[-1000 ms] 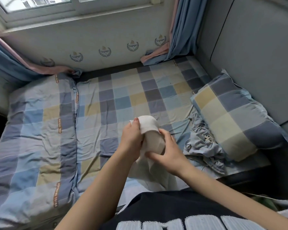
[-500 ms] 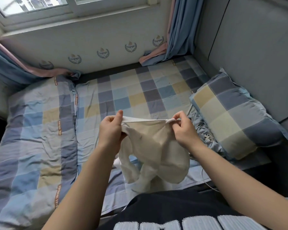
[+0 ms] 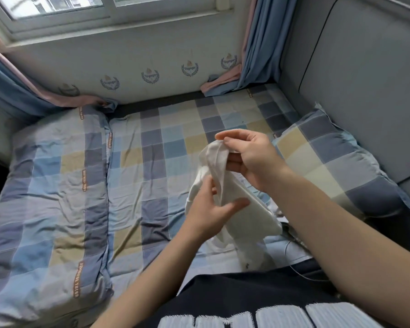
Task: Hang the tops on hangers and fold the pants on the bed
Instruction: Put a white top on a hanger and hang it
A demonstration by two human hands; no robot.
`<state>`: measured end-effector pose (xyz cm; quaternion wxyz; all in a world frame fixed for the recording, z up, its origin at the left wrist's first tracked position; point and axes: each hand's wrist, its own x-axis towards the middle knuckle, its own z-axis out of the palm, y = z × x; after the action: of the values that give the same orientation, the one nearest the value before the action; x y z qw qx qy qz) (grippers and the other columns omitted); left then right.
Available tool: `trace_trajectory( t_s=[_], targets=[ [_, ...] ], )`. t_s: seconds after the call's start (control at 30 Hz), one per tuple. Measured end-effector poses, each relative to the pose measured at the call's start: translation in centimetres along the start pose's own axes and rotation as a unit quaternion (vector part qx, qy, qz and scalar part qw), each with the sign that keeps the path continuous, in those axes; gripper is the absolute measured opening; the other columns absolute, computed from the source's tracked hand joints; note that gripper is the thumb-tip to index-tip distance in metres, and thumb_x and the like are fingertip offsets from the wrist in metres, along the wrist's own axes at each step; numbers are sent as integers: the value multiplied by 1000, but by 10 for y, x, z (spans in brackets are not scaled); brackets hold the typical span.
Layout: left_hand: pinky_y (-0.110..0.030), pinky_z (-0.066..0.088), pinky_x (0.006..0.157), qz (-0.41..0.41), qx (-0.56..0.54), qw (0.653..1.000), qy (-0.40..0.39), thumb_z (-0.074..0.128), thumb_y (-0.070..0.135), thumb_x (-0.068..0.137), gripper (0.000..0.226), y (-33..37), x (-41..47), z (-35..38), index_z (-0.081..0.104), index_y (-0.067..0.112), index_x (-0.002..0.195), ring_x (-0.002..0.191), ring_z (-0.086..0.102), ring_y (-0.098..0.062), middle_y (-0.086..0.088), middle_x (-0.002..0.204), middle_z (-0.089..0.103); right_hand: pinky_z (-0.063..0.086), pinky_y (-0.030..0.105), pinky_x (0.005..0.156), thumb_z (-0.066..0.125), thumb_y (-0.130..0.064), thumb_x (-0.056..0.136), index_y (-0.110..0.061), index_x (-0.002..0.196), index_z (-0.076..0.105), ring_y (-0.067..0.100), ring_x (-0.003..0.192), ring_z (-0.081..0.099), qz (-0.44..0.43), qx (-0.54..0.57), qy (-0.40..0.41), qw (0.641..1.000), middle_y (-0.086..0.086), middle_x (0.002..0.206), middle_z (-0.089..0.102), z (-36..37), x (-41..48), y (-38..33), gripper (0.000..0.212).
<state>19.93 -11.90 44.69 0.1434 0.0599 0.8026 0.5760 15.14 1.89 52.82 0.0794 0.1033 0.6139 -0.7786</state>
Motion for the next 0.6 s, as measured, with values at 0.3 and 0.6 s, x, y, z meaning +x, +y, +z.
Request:
trace_trajectory(
  t_s=[0.3,0.6],
  targets=[
    [-47,56,86,-135,-229,954,139,49,26,107,27,7,31,-8,69,11,97,88,66,-27,-13,94,72,56,42,95,56,-6,100,-21,127,58,23,116,65,-60,-26,-37,997,4,124,69,-20,2,10,31],
    [-42,58,90,-186,-380,895,145,51,28,105,33,28,40,-38,65,7,125,100,73,-28,-17,113,74,54,25,85,78,-31,86,-34,116,65,7,103,67,66,-268,-116,954,-12,107,72,-53,-16,119,33]
  ],
)
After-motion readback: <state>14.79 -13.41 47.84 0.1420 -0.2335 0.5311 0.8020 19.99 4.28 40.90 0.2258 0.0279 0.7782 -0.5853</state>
